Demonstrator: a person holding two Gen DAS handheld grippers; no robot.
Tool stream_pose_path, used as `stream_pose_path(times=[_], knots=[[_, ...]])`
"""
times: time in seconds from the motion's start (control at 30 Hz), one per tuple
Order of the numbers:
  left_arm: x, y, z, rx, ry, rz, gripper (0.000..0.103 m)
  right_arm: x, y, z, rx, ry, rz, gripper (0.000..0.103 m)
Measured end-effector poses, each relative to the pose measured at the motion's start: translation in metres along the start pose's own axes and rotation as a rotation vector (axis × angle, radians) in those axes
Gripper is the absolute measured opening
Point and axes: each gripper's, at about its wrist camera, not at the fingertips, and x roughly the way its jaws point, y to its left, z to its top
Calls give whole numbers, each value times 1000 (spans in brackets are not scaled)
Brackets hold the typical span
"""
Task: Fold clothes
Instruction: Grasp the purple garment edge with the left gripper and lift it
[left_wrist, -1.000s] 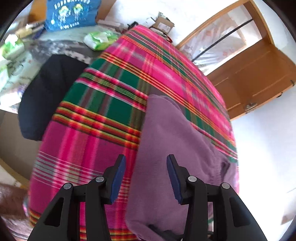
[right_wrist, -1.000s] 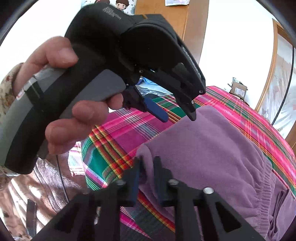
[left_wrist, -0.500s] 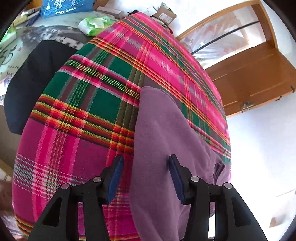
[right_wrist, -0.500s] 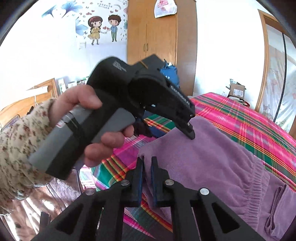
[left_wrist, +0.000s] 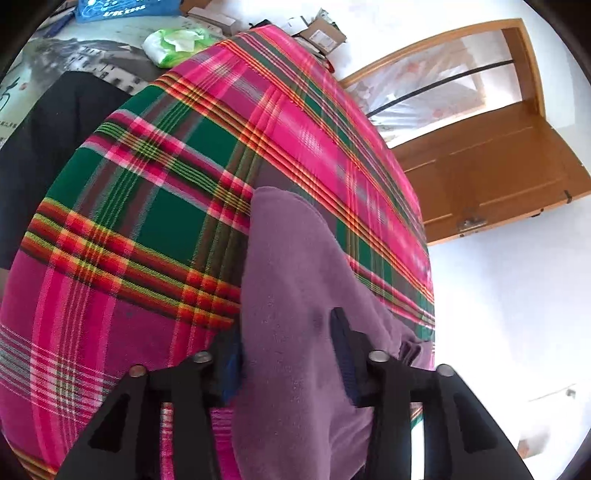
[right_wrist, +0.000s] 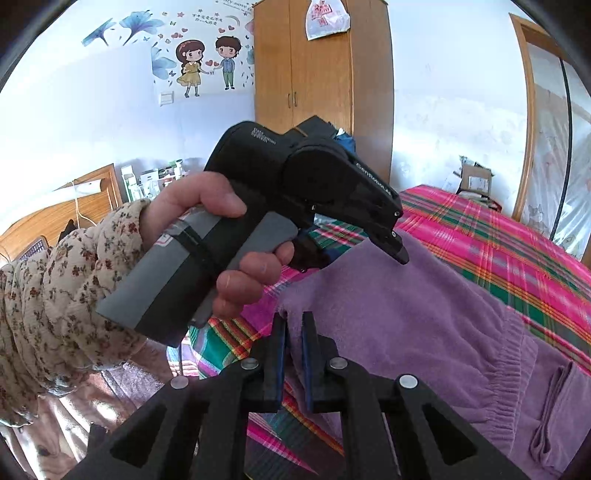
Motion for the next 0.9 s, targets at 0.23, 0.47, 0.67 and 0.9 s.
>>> stream_pose_path(times=[0.23, 0.47, 0.67, 0.9], knots=[[-5, -3, 0, -5, -35, -38, 15, -1, 13, 3, -25, 2, 7, 8], [-12, -9, 3, 14, -57, 8, 14, 0, 15, 8, -9, -8, 45, 8], [-10, -6, 0, -14, -45, 43, 14, 0, 5, 7, 40, 21, 87, 8], [-26, -51, -2, 57, -83, 53, 14, -31, -9, 15, 64, -51, 96, 8]])
